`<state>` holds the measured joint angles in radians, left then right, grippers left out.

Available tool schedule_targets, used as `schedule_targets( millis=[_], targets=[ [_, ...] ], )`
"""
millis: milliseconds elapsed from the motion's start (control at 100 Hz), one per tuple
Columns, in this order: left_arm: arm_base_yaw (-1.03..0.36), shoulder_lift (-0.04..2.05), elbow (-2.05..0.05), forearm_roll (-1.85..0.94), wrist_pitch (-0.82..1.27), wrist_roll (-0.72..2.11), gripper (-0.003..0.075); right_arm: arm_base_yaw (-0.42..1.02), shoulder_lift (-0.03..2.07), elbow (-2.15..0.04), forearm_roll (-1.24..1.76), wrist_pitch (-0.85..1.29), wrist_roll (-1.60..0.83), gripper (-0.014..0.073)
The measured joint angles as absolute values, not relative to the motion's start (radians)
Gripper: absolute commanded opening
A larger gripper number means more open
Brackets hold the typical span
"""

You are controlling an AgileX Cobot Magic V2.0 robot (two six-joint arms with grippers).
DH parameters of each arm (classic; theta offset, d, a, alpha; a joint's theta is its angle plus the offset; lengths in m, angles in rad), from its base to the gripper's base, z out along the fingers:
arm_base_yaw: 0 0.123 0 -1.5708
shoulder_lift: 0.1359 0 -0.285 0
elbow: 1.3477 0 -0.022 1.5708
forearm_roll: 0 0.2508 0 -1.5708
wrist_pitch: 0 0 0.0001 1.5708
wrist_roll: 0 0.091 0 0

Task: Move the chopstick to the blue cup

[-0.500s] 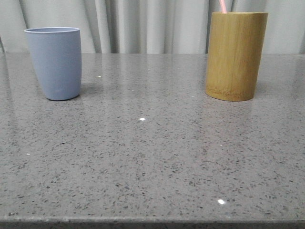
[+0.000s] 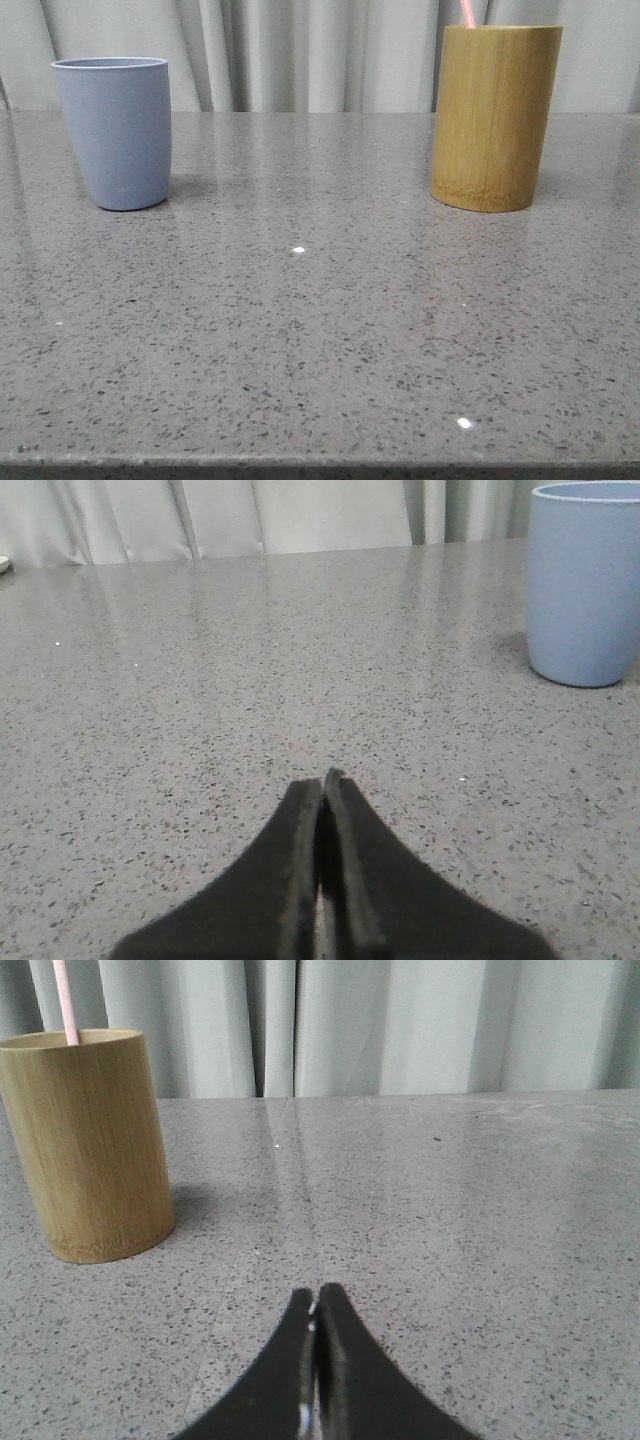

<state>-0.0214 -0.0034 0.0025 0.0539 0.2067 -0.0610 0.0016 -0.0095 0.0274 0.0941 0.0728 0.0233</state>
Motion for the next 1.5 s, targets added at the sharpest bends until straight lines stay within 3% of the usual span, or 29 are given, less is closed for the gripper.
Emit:
schedule_targets(
  millis=[650,940,1170,1240,1330,1500],
  targets=[
    [-0.021,-0.003,-0.004,0.02,0.0,-0.061,-0.0019,0.002,-0.01,0.027,0.094,0.073,0.023,-0.0067],
    [-0.021,0.004,-0.193,-0.018,0.262,-0.063,-0.0019,0.002,0.016,-0.128,0.094,0.249,0.023,-0.0067],
    [-0.021,0.163,-0.386,-0.029,0.429,-0.063,-0.0019,0.002,0.184,-0.34,0.094,0.447,0.023,-0.0062],
    [-0.021,0.229,-0.446,-0.029,0.481,-0.063,-0.0018,0.002,0.245,-0.394,0.094,0.487,0.023,-0.0025],
    [-0.021,0.32,-0.517,-0.029,0.534,-0.063,0.0022,0.002,0.321,-0.449,0.094,0.519,0.023,0.0082],
    [-0.021,0.465,-0.601,-0.035,0.562,-0.063,0.0274,0.002,0.443,-0.531,0.094,0.531,0.023,0.0339]
  ],
)
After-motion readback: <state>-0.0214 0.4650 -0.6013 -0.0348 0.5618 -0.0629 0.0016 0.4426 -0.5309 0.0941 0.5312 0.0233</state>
